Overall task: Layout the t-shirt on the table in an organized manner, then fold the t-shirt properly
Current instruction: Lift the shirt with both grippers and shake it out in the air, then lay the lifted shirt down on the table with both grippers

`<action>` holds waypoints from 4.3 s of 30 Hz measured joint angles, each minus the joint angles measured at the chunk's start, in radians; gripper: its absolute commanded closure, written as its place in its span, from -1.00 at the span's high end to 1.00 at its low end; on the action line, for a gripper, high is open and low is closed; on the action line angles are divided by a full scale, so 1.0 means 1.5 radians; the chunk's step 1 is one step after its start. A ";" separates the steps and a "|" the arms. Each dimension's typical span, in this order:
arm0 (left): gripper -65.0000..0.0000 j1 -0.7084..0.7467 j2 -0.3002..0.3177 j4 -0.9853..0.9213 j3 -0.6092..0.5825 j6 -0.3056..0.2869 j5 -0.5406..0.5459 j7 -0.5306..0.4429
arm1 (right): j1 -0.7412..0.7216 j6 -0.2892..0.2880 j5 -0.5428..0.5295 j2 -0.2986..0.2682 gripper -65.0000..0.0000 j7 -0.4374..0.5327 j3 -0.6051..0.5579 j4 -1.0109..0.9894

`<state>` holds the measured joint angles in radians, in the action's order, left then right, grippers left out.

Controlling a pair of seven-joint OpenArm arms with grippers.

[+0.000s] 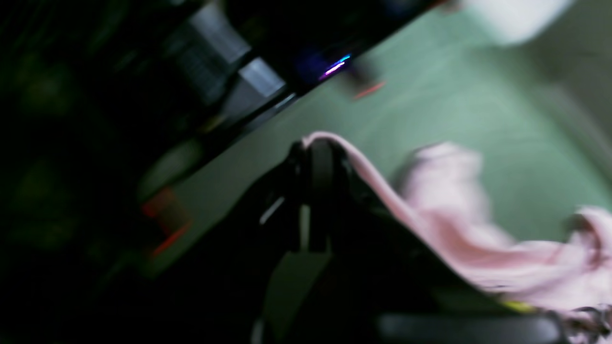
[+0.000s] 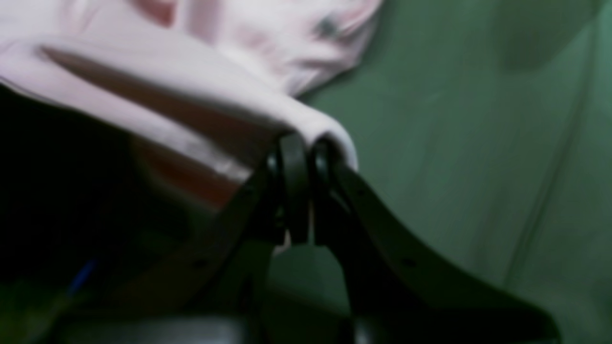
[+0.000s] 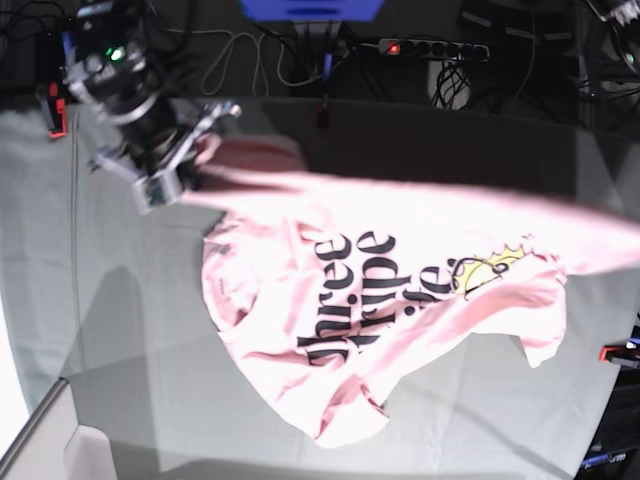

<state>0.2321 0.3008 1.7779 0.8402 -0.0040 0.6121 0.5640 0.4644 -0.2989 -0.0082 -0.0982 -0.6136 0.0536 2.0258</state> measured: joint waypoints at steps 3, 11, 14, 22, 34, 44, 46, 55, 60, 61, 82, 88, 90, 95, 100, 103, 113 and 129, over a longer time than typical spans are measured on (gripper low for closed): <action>-0.99 -0.013 0.018 0.039 -0.052 -0.004 0.003 -0.002 | -0.029 0.003 0.007 -0.006 -1.00 0.045 0.041 0.001; -0.99 -0.137 0.034 0.038 -0.229 0.000 -0.109 0.003 | -0.180 -0.004 0.001 -0.001 -1.00 0.137 0.149 0.000; -1.00 -0.204 0.017 0.035 -0.278 -0.004 -0.163 0.059 | -0.250 -0.007 0.007 -0.003 -1.00 0.124 0.184 -0.001; -1.00 -0.449 -0.066 0.036 -0.286 -0.001 -0.223 0.210 | -0.468 -0.005 0.008 -0.019 -1.00 0.122 0.215 -0.001; -1.00 -0.728 -0.068 0.073 -0.335 -0.001 -0.221 0.304 | -0.768 -0.003 0.008 -0.053 -1.00 0.128 0.195 0.002; -1.00 -0.753 -0.062 0.142 -0.333 -0.001 -0.255 0.300 | -0.856 -0.003 0.007 -0.056 -1.00 0.129 0.178 0.003; -1.00 -0.752 -0.049 0.142 -0.335 -0.002 -0.254 0.300 | -0.880 -0.003 0.008 -0.057 -1.00 0.131 0.179 0.004; -1.00 -0.677 -0.048 0.153 -0.296 -0.003 -0.250 0.300 | -0.926 -0.003 0.007 -0.070 -1.00 0.139 0.158 0.002; -1.00 -0.604 -0.046 0.149 -0.267 0.000 -0.258 0.293 | -0.823 -0.004 0.006 -0.063 -1.00 0.129 0.156 -0.022; -1.00 -0.587 -0.047 0.147 -0.266 0.000 -0.259 0.295 | -0.813 -0.003 0.006 -0.055 -1.00 0.130 0.154 -0.032; -0.98 -0.562 -0.054 -0.394 -0.269 -0.004 -0.254 0.099 | -0.889 -0.005 0.013 -0.067 -1.00 0.242 0.088 -0.696; -0.25 -0.647 -0.037 -0.568 -0.271 -0.003 -0.249 0.094 | -0.964 -0.001 0.021 -0.097 -0.28 0.251 0.001 -0.827; -0.13 -0.661 -0.024 -0.608 -0.269 0.000 -0.251 0.092 | -0.965 -0.001 0.030 -0.098 -0.04 0.257 0.001 -0.827; -0.12 -0.669 -0.021 -0.629 -0.268 0.000 -0.254 0.089 | -0.951 -0.001 0.049 -0.098 0.25 0.255 0.003 -0.827; -0.12 -0.612 -0.026 -0.524 -0.269 -0.006 -0.249 0.080 | -0.868 -0.001 0.054 -0.113 0.24 0.247 0.002 -0.760; -0.12 -0.534 -0.025 -0.452 -0.267 0.003 -0.255 0.099 | -0.796 0.000 0.055 -0.121 0.24 0.243 0.003 -0.675; 0.12 -0.223 -0.072 -0.200 -0.196 0.001 -0.175 0.128 | -0.520 -0.001 0.055 -0.075 0.24 0.233 0.096 -0.413; 0.43 -0.149 -0.104 -0.364 -0.201 -0.004 -0.168 0.017 | -0.225 0.002 0.048 0.041 0.24 0.255 0.228 -0.221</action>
<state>0.0093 0.1452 1.2320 0.5385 -0.0097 0.3607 0.5892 0.1268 -0.2955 0.0643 -0.0360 -0.2306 0.3962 1.6947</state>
